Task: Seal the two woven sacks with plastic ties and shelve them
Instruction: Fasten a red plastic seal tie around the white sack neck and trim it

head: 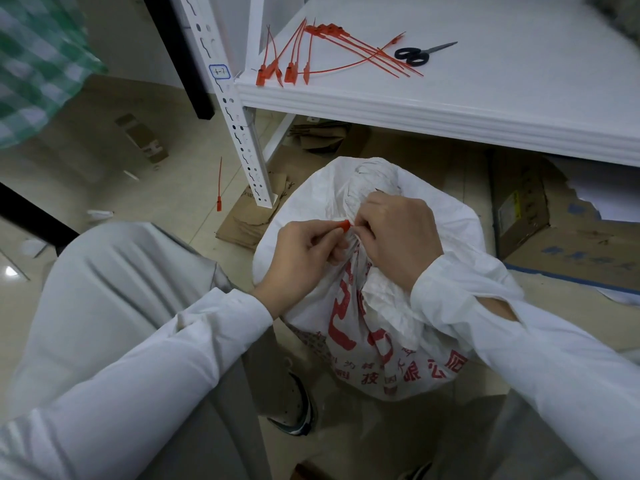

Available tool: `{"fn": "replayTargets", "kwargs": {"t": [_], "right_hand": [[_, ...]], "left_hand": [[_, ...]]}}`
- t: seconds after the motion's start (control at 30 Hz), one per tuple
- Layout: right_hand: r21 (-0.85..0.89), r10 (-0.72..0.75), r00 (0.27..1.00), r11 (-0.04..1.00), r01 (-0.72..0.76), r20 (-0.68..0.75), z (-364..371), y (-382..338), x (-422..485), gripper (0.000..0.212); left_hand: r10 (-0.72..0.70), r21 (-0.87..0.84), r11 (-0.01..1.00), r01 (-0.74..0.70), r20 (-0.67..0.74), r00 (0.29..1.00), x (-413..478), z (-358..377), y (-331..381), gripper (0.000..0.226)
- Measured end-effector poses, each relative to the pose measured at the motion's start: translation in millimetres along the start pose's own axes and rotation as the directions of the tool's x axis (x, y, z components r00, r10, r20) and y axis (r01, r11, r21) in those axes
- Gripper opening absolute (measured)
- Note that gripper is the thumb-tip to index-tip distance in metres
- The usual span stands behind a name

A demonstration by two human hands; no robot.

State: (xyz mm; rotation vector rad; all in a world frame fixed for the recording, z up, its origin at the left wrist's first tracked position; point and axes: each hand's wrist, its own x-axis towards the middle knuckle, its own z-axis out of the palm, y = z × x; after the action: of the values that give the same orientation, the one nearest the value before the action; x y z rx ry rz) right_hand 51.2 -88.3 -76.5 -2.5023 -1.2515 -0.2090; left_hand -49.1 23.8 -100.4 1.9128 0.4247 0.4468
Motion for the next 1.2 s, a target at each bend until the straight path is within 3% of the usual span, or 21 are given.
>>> {"fn": "replayTargets", "kwargs": {"t": [0.13, 0.23, 0.37, 0.57, 0.7, 0.83, 1.03, 1.2], "right_hand": [[0.027, -0.041, 0.996, 0.999, 0.039, 0.073, -11.2, 0.5, 2.5, 0.022], [0.063, -0.059, 0.993, 0.997, 0.053, 0.102, -21.1, 1.8, 1.5, 0.007], [0.125, -0.082, 0.994, 0.99, 0.072, 0.077, -15.7, 1.1, -2.9, 0.02], [0.199, -0.068, 0.997, 0.977, 0.071, -0.026, -9.4, 5.8, -3.5, 0.023], [0.178, -0.068, 0.998, 0.981, 0.07, -0.018, -6.2, 6.3, -1.9, 0.021], [0.224, -0.098, 0.995, 0.97, 0.091, 0.02, -13.4, 13.1, 0.0, 0.015], [0.244, -0.113, 0.991, 0.962, 0.127, -0.068, -16.6, 23.1, -5.1, 0.008], [0.28, -0.023, 0.997, 0.959, 0.041, -0.067, -14.4, 21.6, -0.2, 0.003]], "left_hand": [[0.035, 0.108, 0.994, -0.026, -0.076, 0.997, 0.6, 1.6, -1.7, 0.017], [0.024, 0.112, 0.994, -0.015, -0.083, 0.996, 3.1, 2.5, 0.9, 0.015], [0.072, 0.15, 0.987, -0.058, -0.094, 0.993, -0.3, 6.6, 2.5, 0.017], [0.188, 0.236, 0.958, -0.165, -0.081, 0.979, -3.2, 9.9, 3.8, 0.017], [0.293, 0.334, 0.906, -0.259, -0.054, 0.955, -3.9, 11.8, 6.3, 0.016], [0.216, 0.337, 0.924, -0.179, -0.076, 0.973, -3.3, 9.9, 6.0, 0.017], [0.106, 0.229, 0.97, -0.077, -0.117, 0.987, 0.0, 9.2, 4.1, 0.017], [0.037, 0.149, 0.989, -0.017, -0.133, 0.99, -1.5, 11.9, 5.0, 0.018]]}}
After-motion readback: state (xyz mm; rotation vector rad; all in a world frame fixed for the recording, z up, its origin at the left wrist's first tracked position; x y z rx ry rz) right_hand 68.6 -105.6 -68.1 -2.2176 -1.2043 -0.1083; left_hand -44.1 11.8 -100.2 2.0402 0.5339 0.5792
